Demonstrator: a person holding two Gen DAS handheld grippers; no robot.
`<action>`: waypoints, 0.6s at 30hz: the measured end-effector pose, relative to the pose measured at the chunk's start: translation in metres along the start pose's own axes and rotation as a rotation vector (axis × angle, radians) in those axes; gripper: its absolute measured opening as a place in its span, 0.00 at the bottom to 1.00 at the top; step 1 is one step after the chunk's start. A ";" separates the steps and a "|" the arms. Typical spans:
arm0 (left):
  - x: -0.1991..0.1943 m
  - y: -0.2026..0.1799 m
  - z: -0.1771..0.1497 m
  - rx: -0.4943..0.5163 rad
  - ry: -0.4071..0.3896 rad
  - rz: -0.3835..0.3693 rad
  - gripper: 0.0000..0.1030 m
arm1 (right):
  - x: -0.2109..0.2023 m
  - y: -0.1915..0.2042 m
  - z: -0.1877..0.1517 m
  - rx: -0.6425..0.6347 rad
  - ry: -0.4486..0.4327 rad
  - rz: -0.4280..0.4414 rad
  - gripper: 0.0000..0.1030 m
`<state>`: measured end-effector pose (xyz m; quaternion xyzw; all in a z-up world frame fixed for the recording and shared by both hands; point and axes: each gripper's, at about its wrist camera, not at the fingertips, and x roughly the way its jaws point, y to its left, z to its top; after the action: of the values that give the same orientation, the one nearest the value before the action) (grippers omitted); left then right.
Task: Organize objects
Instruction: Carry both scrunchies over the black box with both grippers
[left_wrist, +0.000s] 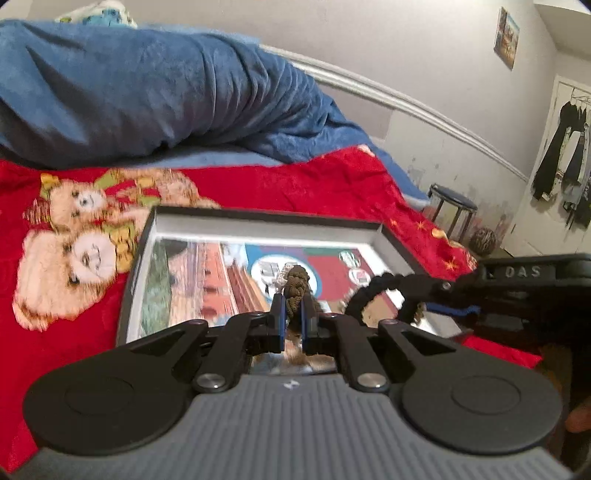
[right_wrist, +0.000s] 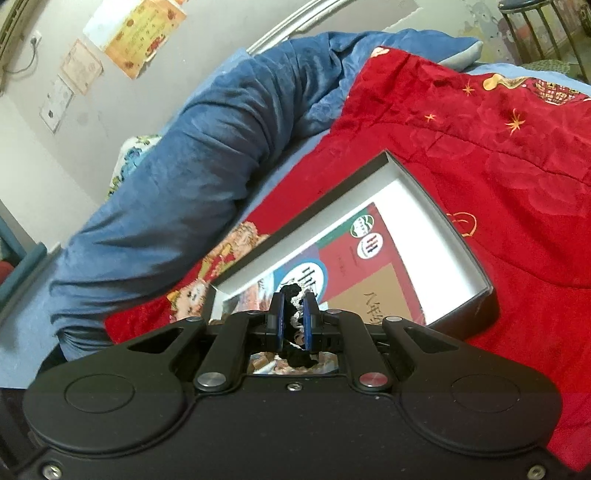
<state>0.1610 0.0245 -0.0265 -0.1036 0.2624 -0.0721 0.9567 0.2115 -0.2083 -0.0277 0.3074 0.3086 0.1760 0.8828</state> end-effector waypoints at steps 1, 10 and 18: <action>0.002 0.000 -0.001 -0.006 0.013 0.001 0.10 | 0.002 0.000 0.000 -0.002 0.005 -0.007 0.10; 0.017 -0.008 -0.009 0.038 0.067 0.033 0.10 | 0.015 0.002 -0.006 -0.054 0.057 -0.026 0.10; 0.015 -0.013 -0.010 0.059 0.078 0.028 0.11 | 0.014 -0.002 -0.004 -0.032 0.063 -0.041 0.11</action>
<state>0.1675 0.0075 -0.0393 -0.0687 0.2985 -0.0704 0.9493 0.2197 -0.2007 -0.0377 0.2813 0.3397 0.1723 0.8808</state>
